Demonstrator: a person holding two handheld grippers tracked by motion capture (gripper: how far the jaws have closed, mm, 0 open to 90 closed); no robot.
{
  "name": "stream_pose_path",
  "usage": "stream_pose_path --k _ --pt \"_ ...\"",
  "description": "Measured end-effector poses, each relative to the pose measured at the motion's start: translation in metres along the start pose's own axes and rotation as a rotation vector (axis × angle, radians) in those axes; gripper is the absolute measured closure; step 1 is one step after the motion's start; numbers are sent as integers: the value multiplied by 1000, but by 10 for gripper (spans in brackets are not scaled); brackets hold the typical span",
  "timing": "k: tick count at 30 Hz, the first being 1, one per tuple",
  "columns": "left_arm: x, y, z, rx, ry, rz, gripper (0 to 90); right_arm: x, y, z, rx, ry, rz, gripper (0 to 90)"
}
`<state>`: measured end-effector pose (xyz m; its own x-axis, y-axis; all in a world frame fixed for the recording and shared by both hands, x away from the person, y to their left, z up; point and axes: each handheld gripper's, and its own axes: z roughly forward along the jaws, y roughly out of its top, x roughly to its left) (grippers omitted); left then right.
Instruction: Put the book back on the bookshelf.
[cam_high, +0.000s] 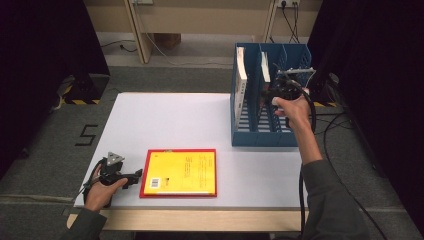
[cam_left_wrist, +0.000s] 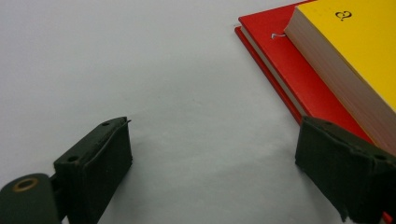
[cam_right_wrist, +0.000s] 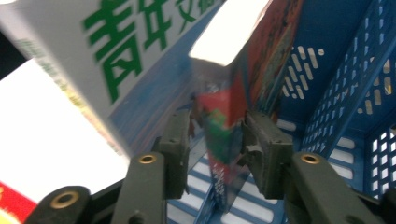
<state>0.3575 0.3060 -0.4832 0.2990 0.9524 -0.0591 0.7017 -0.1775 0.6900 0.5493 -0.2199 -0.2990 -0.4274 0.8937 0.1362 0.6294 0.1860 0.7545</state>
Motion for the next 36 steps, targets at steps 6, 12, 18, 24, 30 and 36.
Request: stream_pose_path --k 6,12,18,24,30,36 --pt "0 0 0 2 0 3 97 5 -12 -14 -20 23 -15 554" --pt "0 0 0 2 0 2 97 10 -25 -25 -40 48 -9 491" --pt "0 0 0 3 0 3 97 18 -48 -28 -34 93 -3 436" --pt "0 0 0 2 0 3 97 26 -64 -31 -37 104 -13 403" --pt "0 0 0 2 -1 1 97 38 -85 -29 -31 142 -20 358" --pt "0 0 0 3 -1 1 97 51 -107 -19 -34 197 -8 319"
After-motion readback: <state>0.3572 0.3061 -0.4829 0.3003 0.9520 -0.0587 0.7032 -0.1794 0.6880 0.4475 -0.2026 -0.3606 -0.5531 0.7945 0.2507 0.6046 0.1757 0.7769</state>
